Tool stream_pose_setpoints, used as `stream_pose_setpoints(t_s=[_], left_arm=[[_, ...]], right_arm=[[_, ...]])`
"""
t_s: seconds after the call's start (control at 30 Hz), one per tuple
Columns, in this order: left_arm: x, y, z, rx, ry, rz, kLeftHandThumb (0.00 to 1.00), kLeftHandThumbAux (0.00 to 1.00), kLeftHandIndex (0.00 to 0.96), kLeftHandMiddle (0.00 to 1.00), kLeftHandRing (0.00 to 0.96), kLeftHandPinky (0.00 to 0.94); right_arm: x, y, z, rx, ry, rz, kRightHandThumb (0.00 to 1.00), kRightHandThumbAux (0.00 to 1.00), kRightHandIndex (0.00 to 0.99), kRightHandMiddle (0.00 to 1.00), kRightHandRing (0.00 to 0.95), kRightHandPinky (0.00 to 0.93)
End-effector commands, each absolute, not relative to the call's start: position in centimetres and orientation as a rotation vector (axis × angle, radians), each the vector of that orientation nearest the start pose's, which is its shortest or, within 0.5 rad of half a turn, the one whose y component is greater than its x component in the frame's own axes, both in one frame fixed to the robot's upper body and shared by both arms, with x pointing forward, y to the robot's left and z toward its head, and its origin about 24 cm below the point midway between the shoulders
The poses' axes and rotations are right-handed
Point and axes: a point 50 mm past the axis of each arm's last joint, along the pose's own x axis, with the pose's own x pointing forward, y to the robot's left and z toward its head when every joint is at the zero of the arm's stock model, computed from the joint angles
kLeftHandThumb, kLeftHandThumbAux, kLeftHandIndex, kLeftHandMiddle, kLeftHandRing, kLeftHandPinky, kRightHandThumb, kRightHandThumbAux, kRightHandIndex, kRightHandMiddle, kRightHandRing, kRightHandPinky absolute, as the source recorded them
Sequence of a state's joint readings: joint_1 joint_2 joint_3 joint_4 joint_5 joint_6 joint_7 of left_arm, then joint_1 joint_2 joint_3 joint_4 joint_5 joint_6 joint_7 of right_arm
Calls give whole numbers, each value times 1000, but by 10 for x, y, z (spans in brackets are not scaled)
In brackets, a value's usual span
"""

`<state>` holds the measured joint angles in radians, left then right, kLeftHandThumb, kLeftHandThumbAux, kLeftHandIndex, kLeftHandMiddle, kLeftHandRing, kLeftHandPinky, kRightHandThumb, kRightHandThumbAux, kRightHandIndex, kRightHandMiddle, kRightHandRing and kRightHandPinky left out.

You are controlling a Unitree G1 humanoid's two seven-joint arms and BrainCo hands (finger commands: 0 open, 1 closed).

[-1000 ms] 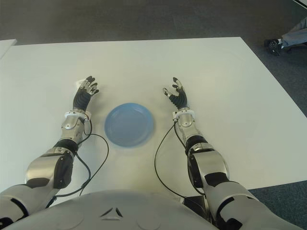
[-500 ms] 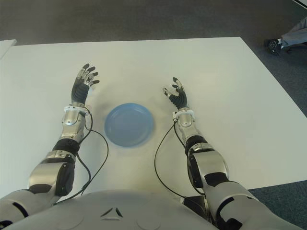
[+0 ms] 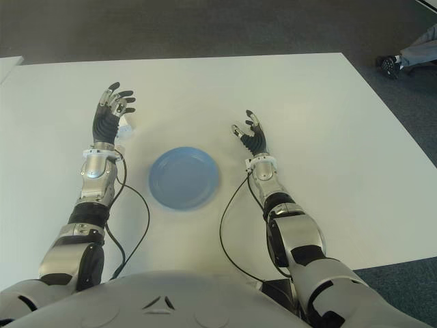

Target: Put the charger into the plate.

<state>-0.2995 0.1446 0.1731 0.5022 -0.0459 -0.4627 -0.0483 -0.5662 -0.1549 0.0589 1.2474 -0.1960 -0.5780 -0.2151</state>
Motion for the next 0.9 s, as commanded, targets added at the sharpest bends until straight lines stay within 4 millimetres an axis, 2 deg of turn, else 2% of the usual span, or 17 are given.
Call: stream_pose_setpoints(t_s=[0.03, 0.3, 0.47, 0.6, 0.67, 0.7, 0.77, 0.9], left_arm=[[297, 202, 64, 99, -258, 69, 680, 550, 193, 326, 371, 433], [297, 202, 73, 96, -281, 34, 646, 595, 212, 352, 399, 436], [307, 214, 76, 179, -328, 78, 586, 610, 200, 331, 373, 387], [319, 225, 82, 365, -360, 138, 515, 615, 188, 310, 341, 337], [323, 228, 82, 443, -362, 158, 440, 604, 174, 291, 316, 301], [329, 231, 82, 574, -334, 188, 429, 602, 173, 289, 313, 296], [336, 238, 80, 755, -292, 234, 323, 563, 140, 233, 254, 233], [347, 247, 73, 967, -195, 254, 246, 535, 104, 179, 194, 169]], right_arm=[[284, -154, -63, -382, 351, 92, 151, 551, 20, 98, 122, 177], [284, -153, -63, -385, 356, 97, 155, 547, 23, 98, 126, 192], [284, -153, -63, -392, 360, 100, 159, 540, 25, 99, 130, 197], [284, -153, -63, -396, 362, 102, 158, 537, 26, 98, 130, 199], [284, -153, -64, -398, 363, 103, 158, 537, 27, 100, 134, 208], [284, -153, -64, -399, 363, 105, 159, 537, 27, 100, 135, 209], [284, -153, -64, -401, 363, 107, 160, 535, 27, 100, 138, 211], [284, -153, -64, -401, 358, 110, 161, 533, 28, 102, 140, 208]])
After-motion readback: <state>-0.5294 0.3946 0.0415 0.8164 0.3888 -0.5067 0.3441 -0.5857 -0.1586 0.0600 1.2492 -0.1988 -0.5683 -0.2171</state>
